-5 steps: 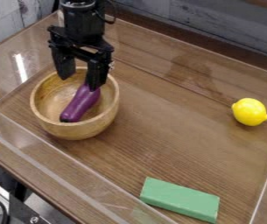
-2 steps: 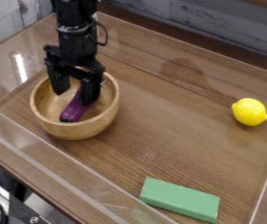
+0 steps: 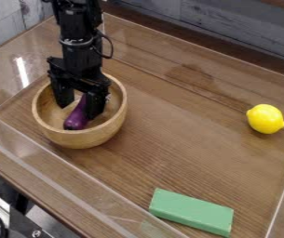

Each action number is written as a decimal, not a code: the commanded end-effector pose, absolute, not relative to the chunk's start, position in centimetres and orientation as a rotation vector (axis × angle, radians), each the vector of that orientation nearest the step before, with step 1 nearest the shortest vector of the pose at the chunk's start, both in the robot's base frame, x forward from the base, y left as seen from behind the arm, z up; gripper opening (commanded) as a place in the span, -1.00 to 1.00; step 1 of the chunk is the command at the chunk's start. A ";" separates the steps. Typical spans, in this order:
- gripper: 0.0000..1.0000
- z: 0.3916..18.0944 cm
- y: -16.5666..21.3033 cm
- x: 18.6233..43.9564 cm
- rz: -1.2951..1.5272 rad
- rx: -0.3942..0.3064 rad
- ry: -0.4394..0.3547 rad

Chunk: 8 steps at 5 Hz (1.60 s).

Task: Remove the purple eggplant from inside the brown bowl and put it on the table

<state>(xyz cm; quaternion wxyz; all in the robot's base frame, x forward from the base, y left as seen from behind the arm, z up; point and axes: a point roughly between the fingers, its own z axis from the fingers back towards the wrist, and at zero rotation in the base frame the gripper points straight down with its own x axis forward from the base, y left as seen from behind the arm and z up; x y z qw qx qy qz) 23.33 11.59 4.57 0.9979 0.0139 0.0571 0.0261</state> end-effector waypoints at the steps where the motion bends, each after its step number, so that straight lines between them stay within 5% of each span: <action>1: 1.00 5.0 12.3 23.7 0.067 0.043 0.084; 5: 1.00 3.7 12.6 23.8 0.076 0.039 0.081; 6: -1.00 3.6 12.6 23.8 0.082 0.036 0.078; 7: 1.00 4.0 12.6 23.8 0.089 0.023 0.073; 8: 1.00 4.0 12.7 23.8 0.093 0.018 0.071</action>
